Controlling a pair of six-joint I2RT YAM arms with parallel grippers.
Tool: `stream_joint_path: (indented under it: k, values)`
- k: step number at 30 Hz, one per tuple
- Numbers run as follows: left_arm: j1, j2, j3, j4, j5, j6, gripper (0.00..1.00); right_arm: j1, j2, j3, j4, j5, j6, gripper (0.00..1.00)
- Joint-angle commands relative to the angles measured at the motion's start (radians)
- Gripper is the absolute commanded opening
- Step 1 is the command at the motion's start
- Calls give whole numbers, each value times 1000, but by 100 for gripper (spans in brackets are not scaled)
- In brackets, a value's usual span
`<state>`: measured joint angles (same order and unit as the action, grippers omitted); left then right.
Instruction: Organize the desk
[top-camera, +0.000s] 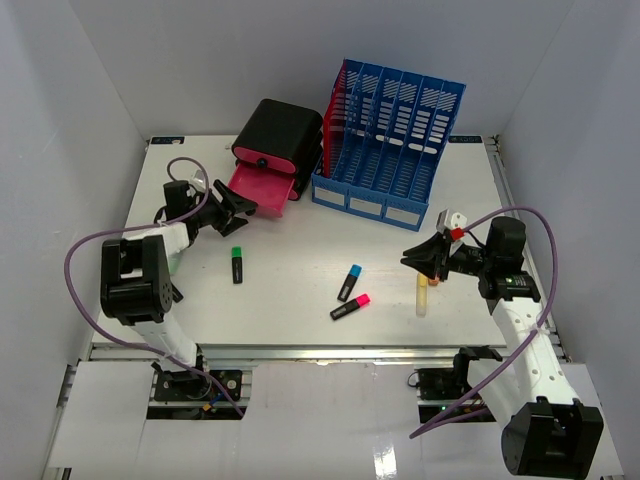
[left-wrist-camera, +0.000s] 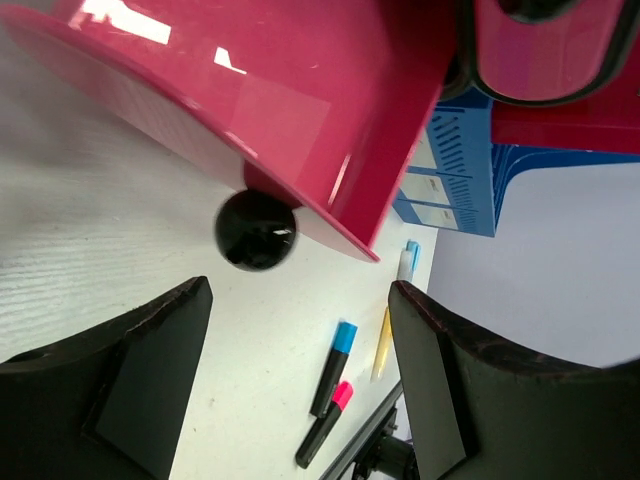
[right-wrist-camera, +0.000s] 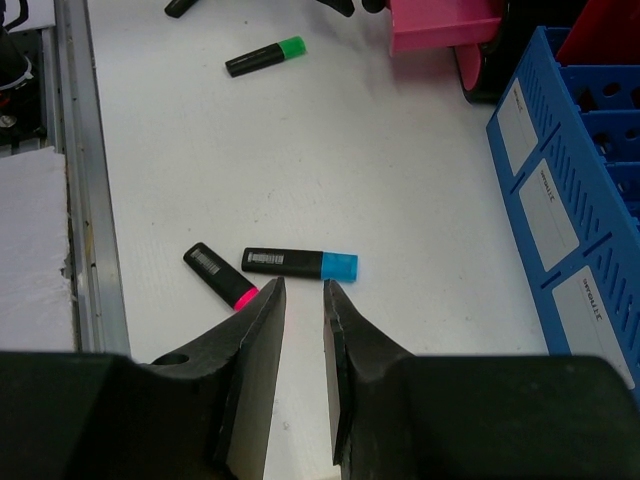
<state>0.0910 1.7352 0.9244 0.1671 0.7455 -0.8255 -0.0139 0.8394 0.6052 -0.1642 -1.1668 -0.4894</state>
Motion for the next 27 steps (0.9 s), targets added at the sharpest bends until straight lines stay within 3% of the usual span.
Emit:
stream_joint_path:
  k: [1,7,12,16,21,27]
  values:
    - [12,-163,-9,-66,2,88,82,-6,10,-4,-32,-49,-61,29]
    - [18,-406,-74,-237,-124,181,85,-3,44,20,-123,-61,-167,34]
    - [24,-569,-159,-322,-159,204,98,6,115,123,-348,19,-329,39]
    - [45,-689,-232,-394,-151,192,98,7,130,144,-366,147,-286,40]
    - [44,-813,-242,-548,-257,174,98,11,131,121,-278,268,-148,44]
    - [3,-767,-199,-691,-368,214,94,12,138,93,-187,310,-47,47]
